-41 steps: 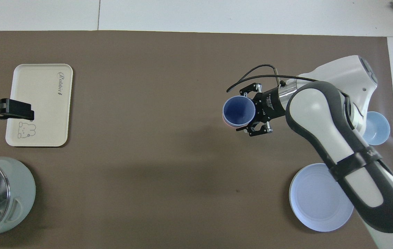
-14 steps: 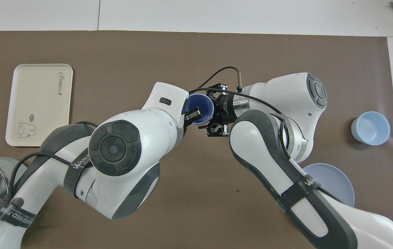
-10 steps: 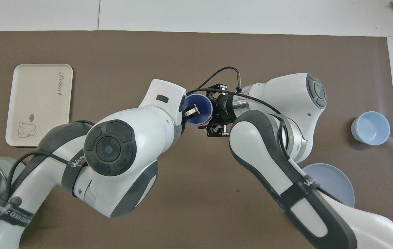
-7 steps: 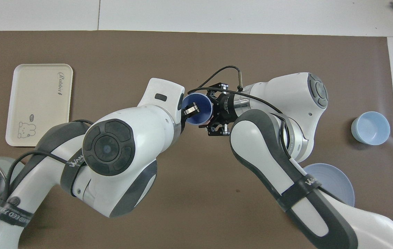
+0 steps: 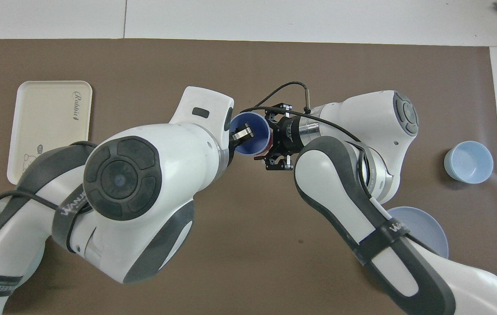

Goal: Place cup on tray
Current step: 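Pull the blue cup out with the left gripper while the right holds pink, then set the blue cup on the tray while the right gripper lowers pink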

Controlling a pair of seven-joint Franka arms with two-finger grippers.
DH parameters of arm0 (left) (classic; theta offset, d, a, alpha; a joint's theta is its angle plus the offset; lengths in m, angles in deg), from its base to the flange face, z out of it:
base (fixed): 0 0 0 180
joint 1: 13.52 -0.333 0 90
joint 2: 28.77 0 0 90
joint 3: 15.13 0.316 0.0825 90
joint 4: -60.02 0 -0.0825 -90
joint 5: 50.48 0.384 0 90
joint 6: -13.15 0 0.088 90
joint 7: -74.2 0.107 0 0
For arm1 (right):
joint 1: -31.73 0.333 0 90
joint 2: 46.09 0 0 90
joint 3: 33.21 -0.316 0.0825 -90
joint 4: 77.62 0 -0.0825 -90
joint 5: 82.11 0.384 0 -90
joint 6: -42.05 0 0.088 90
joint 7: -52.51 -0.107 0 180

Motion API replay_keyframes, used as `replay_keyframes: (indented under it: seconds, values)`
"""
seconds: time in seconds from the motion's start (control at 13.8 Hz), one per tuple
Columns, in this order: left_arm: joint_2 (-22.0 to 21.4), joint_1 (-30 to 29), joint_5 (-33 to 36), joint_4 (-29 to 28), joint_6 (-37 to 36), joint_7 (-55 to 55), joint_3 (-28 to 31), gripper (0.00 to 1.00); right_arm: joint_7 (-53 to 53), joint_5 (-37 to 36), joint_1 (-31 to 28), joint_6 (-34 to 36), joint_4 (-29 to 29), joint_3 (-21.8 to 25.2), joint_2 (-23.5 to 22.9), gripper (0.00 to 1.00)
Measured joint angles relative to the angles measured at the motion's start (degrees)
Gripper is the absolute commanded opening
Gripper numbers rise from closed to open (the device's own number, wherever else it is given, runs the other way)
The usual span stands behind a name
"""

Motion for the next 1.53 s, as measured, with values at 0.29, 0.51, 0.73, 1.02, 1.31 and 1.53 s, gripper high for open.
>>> replay_keyframes:
  seconds: [0.29, 0.51, 0.73, 1.02, 1.31, 1.53]
  values:
    - [-2.6, -8.1, 0.7, 1.1, -7.4, 8.1, 0.6, 0.00, 6.6, 0.0, -7.9, 7.1, -0.1, 0.2, 0.0, 0.00]
    - [-3.4, -24.5, -0.4, -3.5, -5.8, 27.8, 1.1, 0.00, 16.4, 0.0, -17.3, 13.4, -1.4, 0.4, 0.2, 0.00]
    - [-4.4, -40.5, -7.0, -11.7, 3.9, 47.5, 1.4, 0.00, 25.4, 0.0, -25.4, 17.0, -3.0, 0.5, 0.1, 0.00]
    - [1.1, -52.2, -17.1, -18.1, 13.8, 71.8, 1.4, 0.00, 34.4, 1.2, -30.9, 17.2, -4.1, 0.5, -4.1, 0.00]
    - [8.8, -52.2, -17.5, -21.5, 26.0, 78.1, 0.0, 0.00, 36.0, 2.6, -31.4, 15.5, -3.6, 0.5, -7.3, 0.00]
    - [11.1, -52.1, -17.5, -22.1, 29.3, 80.0, -0.3, 1.00, 35.5, 2.6, -31.4, 15.1, -3.6, 0.5, -7.3, 0.15]
